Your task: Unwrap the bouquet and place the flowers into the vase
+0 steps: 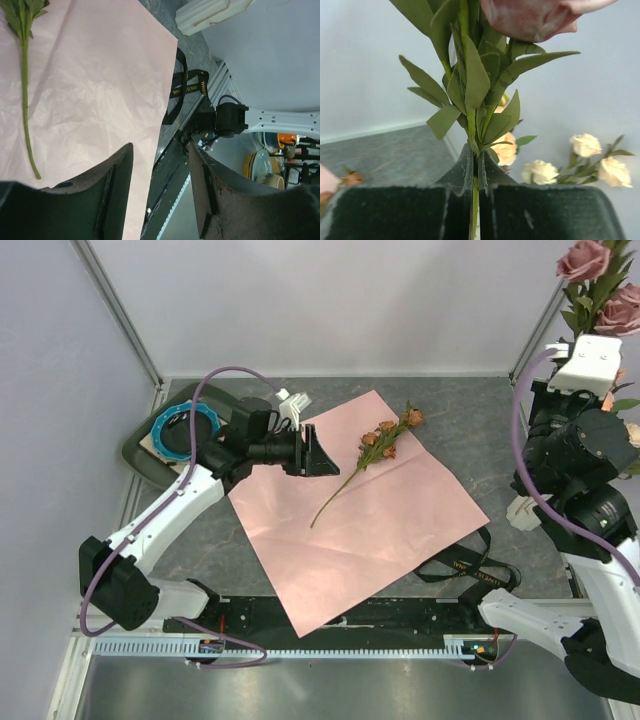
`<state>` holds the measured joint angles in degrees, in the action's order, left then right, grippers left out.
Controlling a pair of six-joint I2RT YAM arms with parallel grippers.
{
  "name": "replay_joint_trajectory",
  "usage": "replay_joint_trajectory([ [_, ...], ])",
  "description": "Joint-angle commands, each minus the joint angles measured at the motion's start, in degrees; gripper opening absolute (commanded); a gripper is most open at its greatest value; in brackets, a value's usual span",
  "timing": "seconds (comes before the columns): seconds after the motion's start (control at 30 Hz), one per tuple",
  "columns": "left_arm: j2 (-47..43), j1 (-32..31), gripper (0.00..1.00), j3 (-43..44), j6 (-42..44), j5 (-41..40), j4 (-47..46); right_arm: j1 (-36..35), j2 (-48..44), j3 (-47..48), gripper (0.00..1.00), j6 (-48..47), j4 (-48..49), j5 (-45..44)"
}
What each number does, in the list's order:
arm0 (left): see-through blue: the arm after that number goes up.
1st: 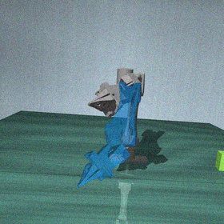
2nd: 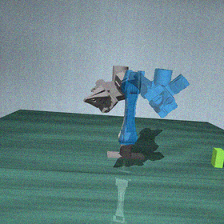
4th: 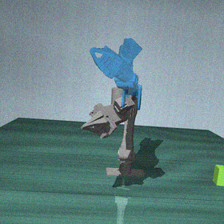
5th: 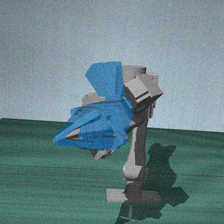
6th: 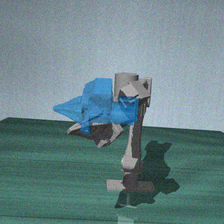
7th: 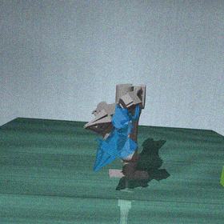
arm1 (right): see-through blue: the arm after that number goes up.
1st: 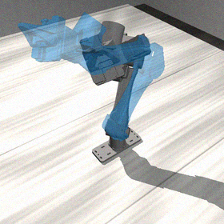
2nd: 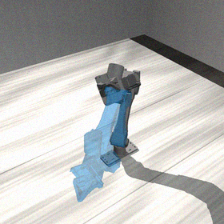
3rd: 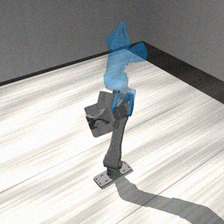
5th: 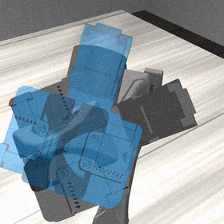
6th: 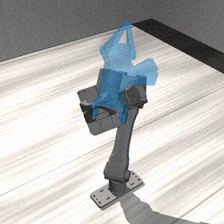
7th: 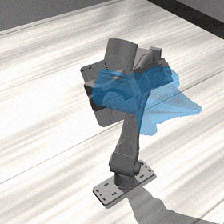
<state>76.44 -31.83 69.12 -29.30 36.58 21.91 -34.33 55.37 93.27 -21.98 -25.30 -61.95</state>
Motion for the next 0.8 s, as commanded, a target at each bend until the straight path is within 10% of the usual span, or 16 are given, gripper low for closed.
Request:
replay_joint_trajectory([
  [0.0,-3.06,2.57,0.55,-1.97,-1.81,5.42,-6.53,2.94,-0.35,-3.71,0.00,-21.27,17.12,-2.58],
  [0.77,-3.76,3.18,0.54,-3.64,-1.90,7.46,-7.76,36.24,4.22,-16.45,0.00,1.75,17.48,24.32],
])
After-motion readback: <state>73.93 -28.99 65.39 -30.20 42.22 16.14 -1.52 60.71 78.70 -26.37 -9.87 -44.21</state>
